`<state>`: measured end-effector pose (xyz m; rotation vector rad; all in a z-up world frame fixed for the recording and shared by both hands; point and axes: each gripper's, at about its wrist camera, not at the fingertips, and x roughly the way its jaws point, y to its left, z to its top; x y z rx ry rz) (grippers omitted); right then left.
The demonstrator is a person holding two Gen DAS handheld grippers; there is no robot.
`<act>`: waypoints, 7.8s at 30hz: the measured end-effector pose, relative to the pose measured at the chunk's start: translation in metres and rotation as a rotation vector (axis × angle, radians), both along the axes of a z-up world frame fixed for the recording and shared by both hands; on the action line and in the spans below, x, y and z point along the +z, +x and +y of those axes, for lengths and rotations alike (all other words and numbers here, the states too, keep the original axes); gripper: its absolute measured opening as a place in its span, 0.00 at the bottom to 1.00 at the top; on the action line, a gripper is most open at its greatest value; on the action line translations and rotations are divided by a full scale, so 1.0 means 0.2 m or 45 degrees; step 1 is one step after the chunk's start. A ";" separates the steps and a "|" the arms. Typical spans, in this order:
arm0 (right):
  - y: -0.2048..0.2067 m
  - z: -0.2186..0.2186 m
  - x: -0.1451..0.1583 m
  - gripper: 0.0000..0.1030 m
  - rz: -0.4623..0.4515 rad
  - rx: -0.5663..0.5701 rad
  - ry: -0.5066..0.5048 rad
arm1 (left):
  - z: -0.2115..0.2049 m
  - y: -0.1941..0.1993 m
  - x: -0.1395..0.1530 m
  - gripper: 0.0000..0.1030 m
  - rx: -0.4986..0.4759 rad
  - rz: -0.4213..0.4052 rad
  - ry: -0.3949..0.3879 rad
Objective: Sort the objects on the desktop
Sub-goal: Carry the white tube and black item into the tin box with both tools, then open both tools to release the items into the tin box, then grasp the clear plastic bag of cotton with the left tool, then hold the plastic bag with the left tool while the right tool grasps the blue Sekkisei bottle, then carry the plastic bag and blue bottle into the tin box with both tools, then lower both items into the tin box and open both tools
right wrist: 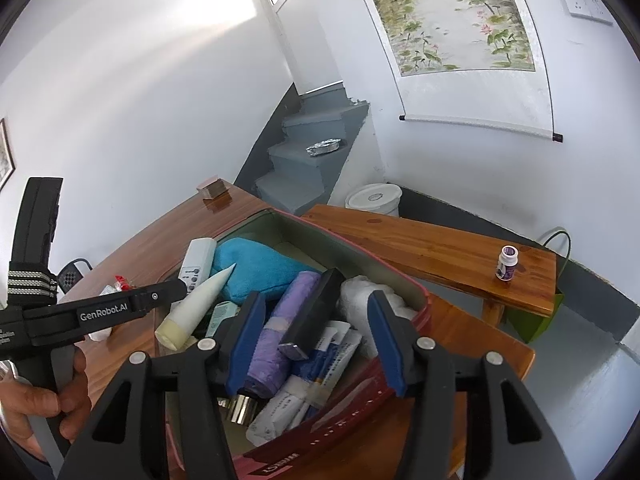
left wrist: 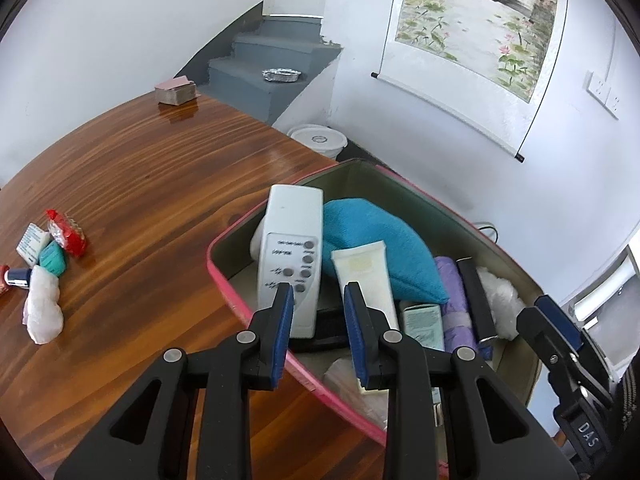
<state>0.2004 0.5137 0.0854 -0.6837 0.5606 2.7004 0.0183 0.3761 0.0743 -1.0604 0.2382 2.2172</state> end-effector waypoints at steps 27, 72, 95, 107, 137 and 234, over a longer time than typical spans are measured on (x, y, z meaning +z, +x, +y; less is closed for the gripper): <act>-0.19 -0.47 0.08 0.76 -0.002 0.258 0.091 | -0.67 -0.27 -0.02 0.47 0.349 -0.034 0.045; -0.76 -1.01 -0.09 0.78 -0.202 0.706 0.094 | -1.35 -0.65 -0.22 0.39 0.777 -0.017 -0.080; -1.47 -1.64 -0.14 0.78 -0.204 1.094 0.254 | -1.88 -0.69 -0.21 0.39 0.943 -0.045 -0.048; -1.63 -1.72 -0.27 0.47 -0.353 1.192 0.204 | -1.90 -0.71 -0.24 0.39 0.945 -0.072 -0.052; -1.40 -1.68 -0.18 0.31 -0.333 1.129 0.077 | -1.76 -0.60 -0.12 0.39 0.866 0.057 -0.056; 0.07 0.00 0.00 0.67 0.019 0.001 -0.068 | 0.00 0.07 0.12 0.39 -0.084 0.098 0.081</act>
